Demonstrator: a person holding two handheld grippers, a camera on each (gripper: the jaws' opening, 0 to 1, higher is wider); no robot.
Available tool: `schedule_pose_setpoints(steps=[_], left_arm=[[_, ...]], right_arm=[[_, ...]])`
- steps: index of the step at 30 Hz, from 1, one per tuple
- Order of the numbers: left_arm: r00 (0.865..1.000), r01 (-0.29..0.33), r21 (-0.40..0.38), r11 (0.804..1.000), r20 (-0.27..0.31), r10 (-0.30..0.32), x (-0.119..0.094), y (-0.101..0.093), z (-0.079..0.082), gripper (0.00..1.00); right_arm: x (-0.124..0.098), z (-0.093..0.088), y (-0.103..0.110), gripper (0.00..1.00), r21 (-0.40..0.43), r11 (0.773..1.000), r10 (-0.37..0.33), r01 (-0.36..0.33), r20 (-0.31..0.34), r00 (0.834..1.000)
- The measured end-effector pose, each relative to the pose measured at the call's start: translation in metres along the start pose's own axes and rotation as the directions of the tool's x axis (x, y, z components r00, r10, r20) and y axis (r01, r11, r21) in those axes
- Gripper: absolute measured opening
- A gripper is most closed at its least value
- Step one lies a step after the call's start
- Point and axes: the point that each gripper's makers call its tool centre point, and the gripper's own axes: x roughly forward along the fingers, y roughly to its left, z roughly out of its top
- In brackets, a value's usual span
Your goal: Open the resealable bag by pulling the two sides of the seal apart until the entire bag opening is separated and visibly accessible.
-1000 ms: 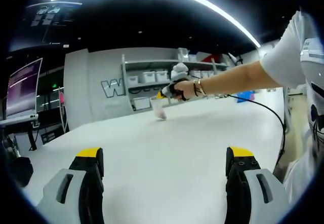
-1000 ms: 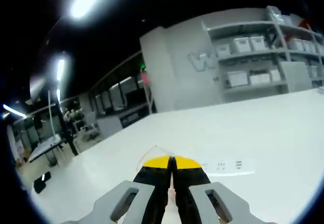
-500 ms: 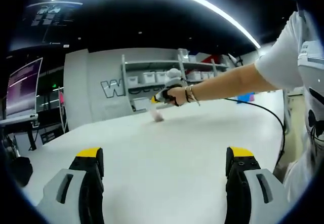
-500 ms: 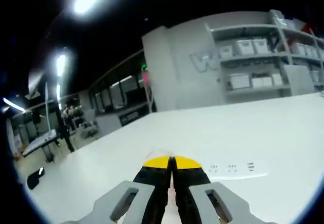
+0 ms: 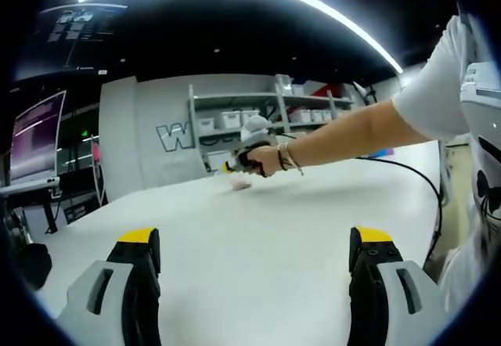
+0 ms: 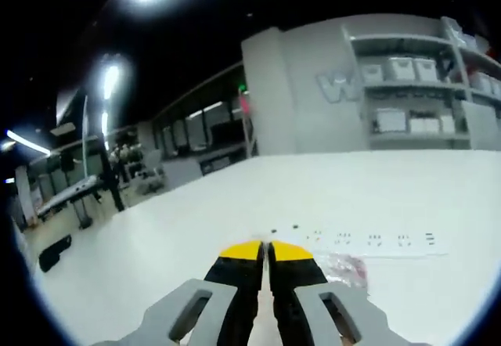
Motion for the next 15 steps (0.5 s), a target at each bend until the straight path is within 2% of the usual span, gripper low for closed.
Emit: schedule_pose_setpoints(steps=[5,15], left_arm=[[1.000,-0.003,0.002,1.000,0.001,0.003,0.000,0.000,0.000,1.00],[1.000,-0.008,-0.009,1.000,0.009,0.008,-0.001,0.003,0.001,1.00]], right_arm=[[-0.001,-0.004,0.006,0.06,-0.015,1.000,0.011,-0.011,-0.004,1.000],[-0.017,0.010,0.019,0.08,0.001,0.999,0.043,-0.043,0.049,0.998]])
